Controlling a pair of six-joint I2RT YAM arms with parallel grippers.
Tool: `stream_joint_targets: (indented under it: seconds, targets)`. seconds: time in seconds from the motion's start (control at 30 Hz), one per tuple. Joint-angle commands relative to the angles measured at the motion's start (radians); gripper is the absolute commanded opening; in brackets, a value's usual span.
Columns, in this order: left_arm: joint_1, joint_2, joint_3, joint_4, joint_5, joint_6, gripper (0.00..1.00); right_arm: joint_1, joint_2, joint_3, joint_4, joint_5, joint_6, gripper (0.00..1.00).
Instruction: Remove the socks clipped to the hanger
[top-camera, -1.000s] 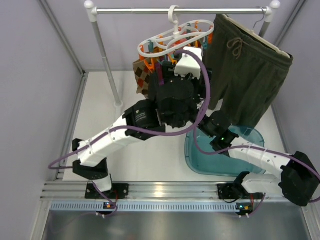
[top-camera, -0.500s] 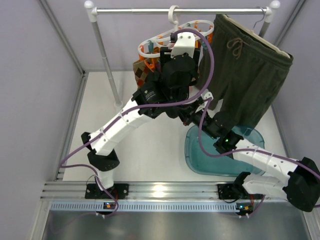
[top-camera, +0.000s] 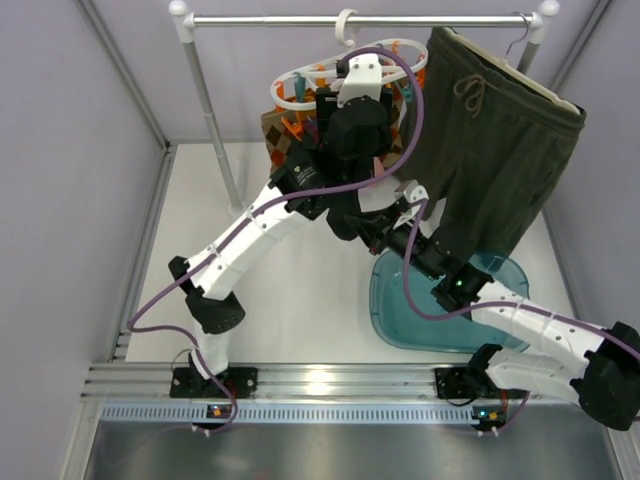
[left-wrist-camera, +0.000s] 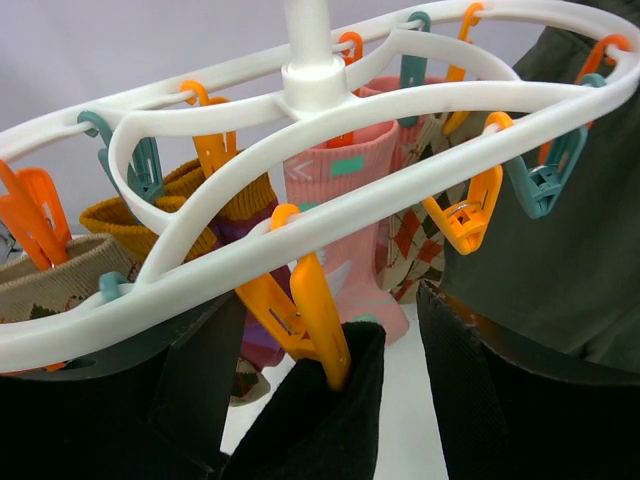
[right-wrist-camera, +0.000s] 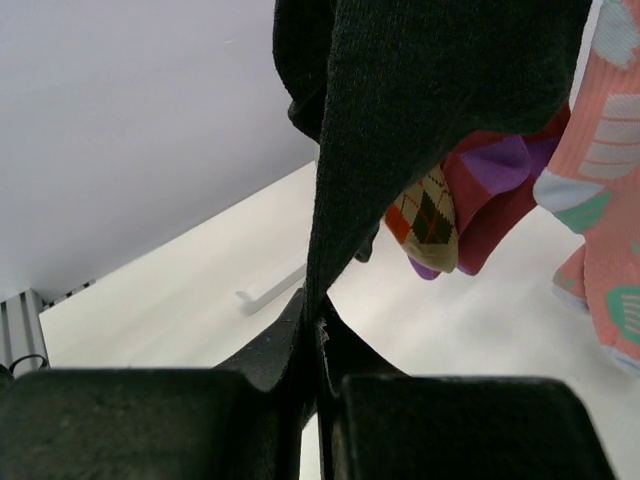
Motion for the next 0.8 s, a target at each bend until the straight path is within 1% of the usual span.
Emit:
stream_joint_targets:
  seconds: [0.0,0.17,0.2,0.27,0.3,0.4,0.43,0.5,0.57,0.63,0.67,0.73,0.77]
  targets:
    - [0.014,0.003,0.005,0.022,0.009,-0.018,0.73,0.016,-0.030,0.028,-0.015,-0.028,-0.021,0.00]
    - [0.037,0.010,0.013,0.024,0.062,-0.037,0.72,0.016,-0.041,0.025,-0.022,-0.041,-0.021,0.00]
    - [0.040,0.011,0.013,0.025,0.068,-0.037,0.66,0.016,-0.042,0.023,-0.026,-0.043,-0.025,0.00]
    - [0.043,0.013,0.019,0.025,0.088,-0.037,0.58,0.018,-0.044,0.023,-0.036,-0.044,-0.031,0.00]
    - [0.046,0.014,0.025,0.025,0.093,-0.037,0.47,0.016,-0.047,0.023,-0.041,-0.041,-0.032,0.00]
    - [0.049,0.023,0.043,0.025,0.105,-0.032,0.23,0.016,-0.059,0.013,-0.052,-0.035,-0.034,0.00]
    - [0.049,0.023,0.048,0.028,0.108,-0.029,0.10,0.016,-0.065,0.002,-0.056,-0.028,-0.032,0.00]
    - [0.051,0.025,0.057,0.027,0.110,-0.028,0.00,0.018,-0.097,-0.013,-0.078,-0.005,-0.028,0.00]
    - [0.052,0.026,0.057,0.028,0.111,-0.026,0.00,0.018,-0.157,-0.041,-0.111,0.011,-0.020,0.00]
    - [0.052,0.023,0.055,0.027,0.119,-0.028,0.00,0.018,-0.211,-0.079,-0.180,0.043,-0.011,0.00]
    - [0.052,0.020,0.054,0.028,0.124,-0.029,0.00,0.016,-0.278,-0.092,-0.206,0.057,0.001,0.00]
    - [0.052,0.010,0.040,0.027,0.139,-0.037,0.00,0.018,-0.350,-0.128,-0.307,0.121,0.023,0.00]
    - [0.052,0.006,0.036,0.027,0.147,-0.040,0.00,0.018,-0.420,-0.139,-0.349,0.140,0.040,0.00]
